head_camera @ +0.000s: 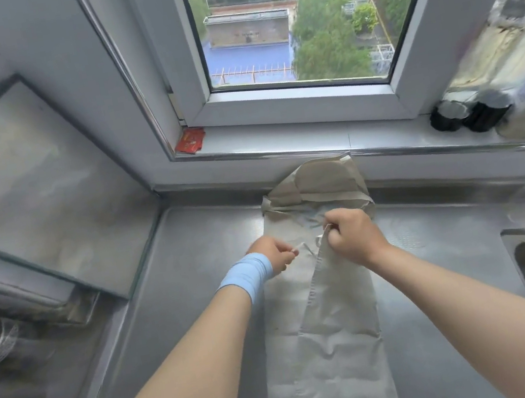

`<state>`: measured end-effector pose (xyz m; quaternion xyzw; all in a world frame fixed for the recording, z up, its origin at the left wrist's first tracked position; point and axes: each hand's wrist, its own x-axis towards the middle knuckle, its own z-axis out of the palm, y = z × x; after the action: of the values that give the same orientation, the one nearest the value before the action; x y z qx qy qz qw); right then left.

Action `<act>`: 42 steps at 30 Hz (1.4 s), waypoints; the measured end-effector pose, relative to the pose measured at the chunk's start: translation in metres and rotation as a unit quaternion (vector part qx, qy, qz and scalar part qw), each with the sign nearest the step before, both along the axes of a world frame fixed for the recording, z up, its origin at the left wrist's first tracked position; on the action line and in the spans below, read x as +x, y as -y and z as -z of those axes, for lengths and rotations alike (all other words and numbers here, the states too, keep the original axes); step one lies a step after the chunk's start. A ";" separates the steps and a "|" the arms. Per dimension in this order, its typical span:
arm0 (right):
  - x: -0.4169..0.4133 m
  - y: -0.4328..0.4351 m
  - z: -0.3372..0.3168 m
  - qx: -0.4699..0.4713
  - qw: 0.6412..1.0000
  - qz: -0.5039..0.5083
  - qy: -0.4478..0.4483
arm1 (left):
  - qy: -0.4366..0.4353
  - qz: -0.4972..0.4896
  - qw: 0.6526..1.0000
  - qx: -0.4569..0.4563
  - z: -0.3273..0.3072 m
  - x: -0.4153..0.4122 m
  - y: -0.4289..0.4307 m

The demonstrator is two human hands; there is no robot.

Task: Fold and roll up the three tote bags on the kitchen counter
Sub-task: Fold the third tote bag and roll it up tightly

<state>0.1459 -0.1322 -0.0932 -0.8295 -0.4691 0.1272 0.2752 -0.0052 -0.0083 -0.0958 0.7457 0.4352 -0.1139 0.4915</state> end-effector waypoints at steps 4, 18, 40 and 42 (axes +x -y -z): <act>0.008 0.013 -0.006 0.012 1.000 0.014 -0.023 | -0.093 0.127 0.971 -0.181 0.000 0.011 0.031; -0.034 -0.028 0.033 -0.153 0.977 -0.115 -0.099 | 0.106 -0.174 0.952 0.228 -0.001 -0.016 0.001; 0.057 0.028 0.050 -0.207 0.945 0.213 -0.136 | -0.043 0.184 0.936 0.297 0.009 0.118 0.026; 0.062 0.024 0.056 -0.209 0.937 0.204 -0.190 | -0.046 0.164 0.947 0.273 0.010 0.142 0.030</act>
<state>0.2083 -0.1565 -0.1495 -0.9065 -0.1921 0.3187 0.1993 0.1369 -0.0387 -0.1060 0.9064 0.3434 -0.1043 0.2229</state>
